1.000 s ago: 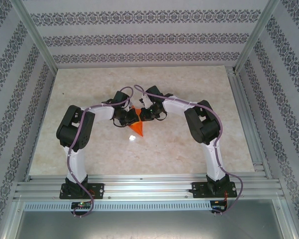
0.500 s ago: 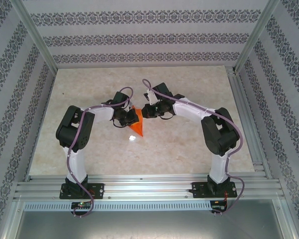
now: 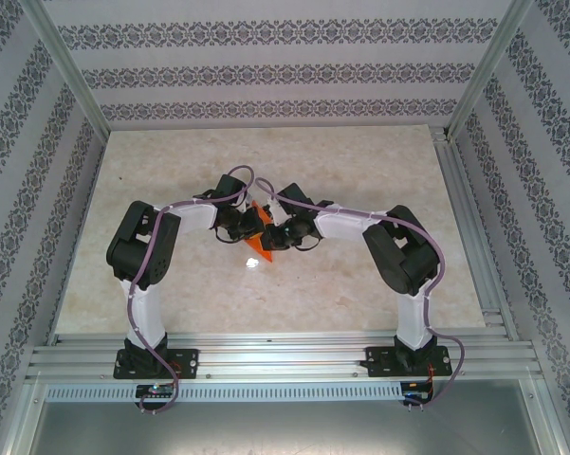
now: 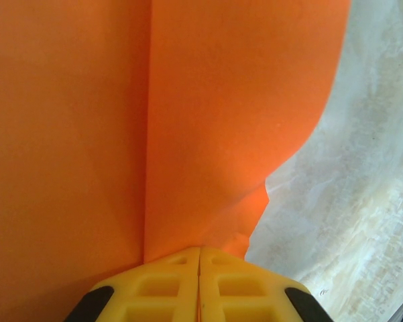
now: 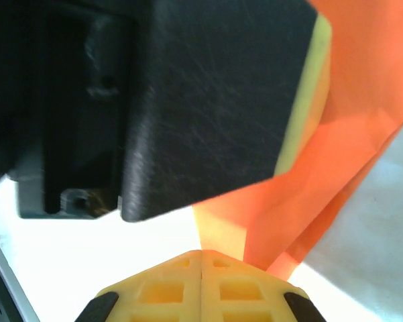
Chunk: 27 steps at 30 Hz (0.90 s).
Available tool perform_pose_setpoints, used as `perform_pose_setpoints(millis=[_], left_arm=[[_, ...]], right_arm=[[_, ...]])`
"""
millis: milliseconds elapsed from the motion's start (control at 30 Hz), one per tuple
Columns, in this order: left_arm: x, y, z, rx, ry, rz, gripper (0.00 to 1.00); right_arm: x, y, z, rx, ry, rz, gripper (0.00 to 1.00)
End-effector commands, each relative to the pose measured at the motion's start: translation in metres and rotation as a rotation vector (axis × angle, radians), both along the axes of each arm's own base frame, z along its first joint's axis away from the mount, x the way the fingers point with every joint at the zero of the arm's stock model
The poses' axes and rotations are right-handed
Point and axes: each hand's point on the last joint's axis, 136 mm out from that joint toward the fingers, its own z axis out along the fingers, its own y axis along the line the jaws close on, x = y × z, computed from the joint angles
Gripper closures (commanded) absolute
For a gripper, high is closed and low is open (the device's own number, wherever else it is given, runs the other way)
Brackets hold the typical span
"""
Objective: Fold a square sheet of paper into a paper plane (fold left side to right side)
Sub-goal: Fourth fold the wing at the center of the table.
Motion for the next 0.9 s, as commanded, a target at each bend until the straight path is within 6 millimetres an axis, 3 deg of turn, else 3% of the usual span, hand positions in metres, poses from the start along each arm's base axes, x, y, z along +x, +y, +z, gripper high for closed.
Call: perform_pose_setpoints(millis=[0,467,867], left_arm=[[-0.03,0.022,-0.044,0.155,0.106,-0.003,0.91],[-0.028,0.022,-0.043,0.163,0.104,-0.007,0.91],[-0.028,0.024,-0.047,0.173,0.11,-0.001,0.91]], right_arm=[[-0.004,-0.004,-0.013,-0.014,0.016,0.003,0.96],[-0.025,-0.012,-0.032,-0.05,0.057,0.027,0.96],[-0.056,-0.021,-0.044,-0.084,0.104,0.047,0.97]])
